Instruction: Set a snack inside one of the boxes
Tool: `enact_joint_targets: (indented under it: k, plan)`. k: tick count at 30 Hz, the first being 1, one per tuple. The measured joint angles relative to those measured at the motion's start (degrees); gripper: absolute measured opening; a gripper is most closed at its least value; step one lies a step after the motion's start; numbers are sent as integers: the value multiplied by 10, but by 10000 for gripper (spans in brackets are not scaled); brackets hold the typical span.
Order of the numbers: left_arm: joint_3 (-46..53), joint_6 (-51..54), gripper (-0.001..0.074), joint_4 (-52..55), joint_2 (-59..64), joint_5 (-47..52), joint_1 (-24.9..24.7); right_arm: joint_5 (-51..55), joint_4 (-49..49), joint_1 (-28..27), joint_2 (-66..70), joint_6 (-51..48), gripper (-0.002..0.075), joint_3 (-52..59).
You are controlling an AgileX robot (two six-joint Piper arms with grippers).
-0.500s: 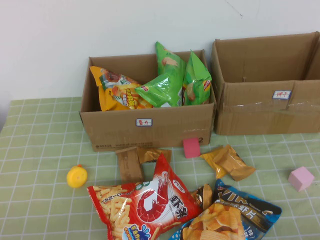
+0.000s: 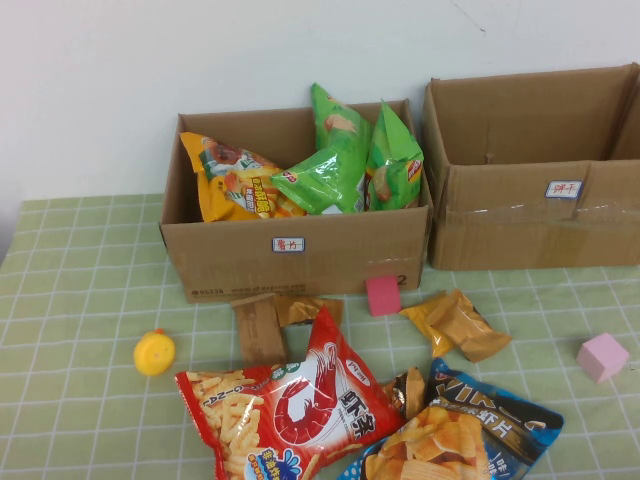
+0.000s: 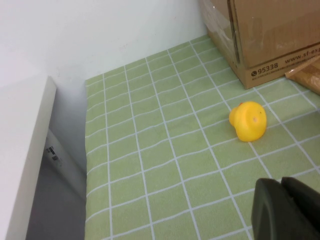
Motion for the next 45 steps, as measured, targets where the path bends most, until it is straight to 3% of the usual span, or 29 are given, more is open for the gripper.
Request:
enact_joint_targets:
  k: [26,28,33,36,45]
  plan:
    - [0,-4,-2,-6,0,-6,0,1,0,0,0,0,-2,0]
    - [1,-30,-2,-53,0,-25,0,3,0,0,0,0,-2,-1]
    - [1,-171,-2,-363,0,-136,0,4,0,0,0,0,-2,-1]
    - [1,-183,-2,-511,0,-201,0,4,0,0,0,0,-2,-1]
    - [1,-156,-2,-601,0,-269,0,4,0,0,0,0,-2,-1]
